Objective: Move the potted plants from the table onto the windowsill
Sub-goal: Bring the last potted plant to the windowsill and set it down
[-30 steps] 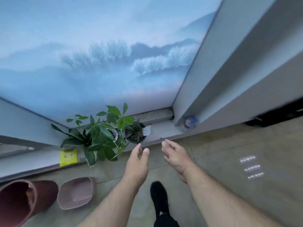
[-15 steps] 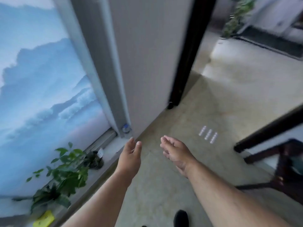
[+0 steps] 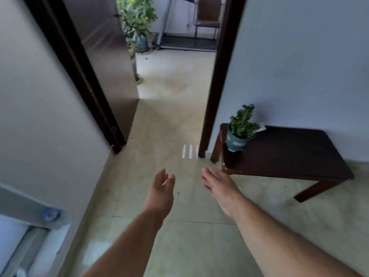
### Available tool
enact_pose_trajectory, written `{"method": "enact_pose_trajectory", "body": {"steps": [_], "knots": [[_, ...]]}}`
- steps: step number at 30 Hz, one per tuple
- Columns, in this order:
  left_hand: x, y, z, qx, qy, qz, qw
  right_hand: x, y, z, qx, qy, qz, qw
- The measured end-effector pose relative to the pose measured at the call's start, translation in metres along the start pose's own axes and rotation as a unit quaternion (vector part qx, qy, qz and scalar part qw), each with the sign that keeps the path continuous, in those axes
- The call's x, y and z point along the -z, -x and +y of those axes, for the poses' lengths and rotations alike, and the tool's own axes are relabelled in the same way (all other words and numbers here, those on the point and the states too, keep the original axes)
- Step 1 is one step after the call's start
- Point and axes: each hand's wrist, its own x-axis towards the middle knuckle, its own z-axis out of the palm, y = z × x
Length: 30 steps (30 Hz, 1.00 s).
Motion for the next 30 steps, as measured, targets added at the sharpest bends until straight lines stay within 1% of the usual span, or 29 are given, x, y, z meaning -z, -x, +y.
{"method": "enact_pose_trajectory", "body": {"steps": [3,7,12,20,25,30], "knots": [[-0.074,0.006,0.008,0.006,-0.01,-0.028,1.0,0.076,-0.005,-0.002,0.002,-0.019,0.028,0.999],[-0.163,0.007,0.016,0.017,-0.031,-0.055,0.998,0.166,-0.01,-0.004,-0.006,-0.06,0.043,0.997],[-0.234,-0.009,0.021,0.03,-0.053,-0.072,0.996,0.239,-0.029,-0.006,-0.008,-0.072,0.068,0.995],[-0.305,-0.065,0.025,0.044,-0.045,-0.071,0.995,0.295,-0.086,-0.002,-0.024,-0.085,0.096,0.991],[-0.346,-0.136,0.017,0.062,-0.05,-0.077,0.994,0.32,-0.153,0.002,-0.042,-0.057,0.102,0.992],[-0.378,-0.197,0.01,0.074,-0.076,-0.065,0.992,0.333,-0.223,0.007,-0.055,-0.049,0.096,0.993]]}}
